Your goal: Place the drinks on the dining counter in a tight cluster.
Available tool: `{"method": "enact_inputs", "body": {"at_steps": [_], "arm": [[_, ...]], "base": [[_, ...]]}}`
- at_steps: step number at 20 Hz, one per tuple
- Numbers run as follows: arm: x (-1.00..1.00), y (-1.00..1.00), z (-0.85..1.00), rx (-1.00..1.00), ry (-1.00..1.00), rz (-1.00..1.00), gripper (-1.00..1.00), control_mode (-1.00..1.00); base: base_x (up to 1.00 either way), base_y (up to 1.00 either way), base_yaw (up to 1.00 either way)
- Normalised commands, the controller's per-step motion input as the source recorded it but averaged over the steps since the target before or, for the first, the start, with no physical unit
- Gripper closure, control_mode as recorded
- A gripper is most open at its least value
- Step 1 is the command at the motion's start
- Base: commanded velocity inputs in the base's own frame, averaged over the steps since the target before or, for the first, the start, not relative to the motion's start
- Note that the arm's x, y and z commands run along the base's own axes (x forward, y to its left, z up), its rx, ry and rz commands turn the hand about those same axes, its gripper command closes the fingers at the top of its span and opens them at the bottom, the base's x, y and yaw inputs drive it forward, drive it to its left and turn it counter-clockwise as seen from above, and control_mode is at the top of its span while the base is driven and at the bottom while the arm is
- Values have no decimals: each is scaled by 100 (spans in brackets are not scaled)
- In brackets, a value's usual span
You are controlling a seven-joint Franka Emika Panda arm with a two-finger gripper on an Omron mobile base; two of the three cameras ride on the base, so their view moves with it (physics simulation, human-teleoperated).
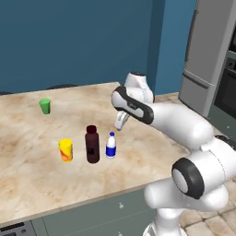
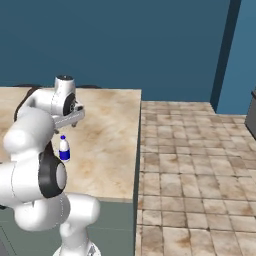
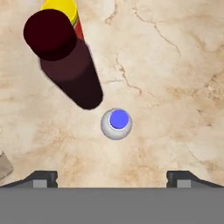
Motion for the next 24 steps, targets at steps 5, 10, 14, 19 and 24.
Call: {"method": "enact_inputs", "body": {"at_steps": [5,10,14,19,24], "arm": [[-41,-77,4,7,0,-26,-100,-100],[-36,-57,0,1,6,-39,-100,-100],[-10,-31,0,0,15,-45,-100,-100],[-24,-8,37,0,23,-41,-100,-100],[-59,-5,66,0,19,-28,-100,-100]], "base": [[0,0,0],[0,0,0],[0,0,0],[0,0,0],[0,0,0]]}}
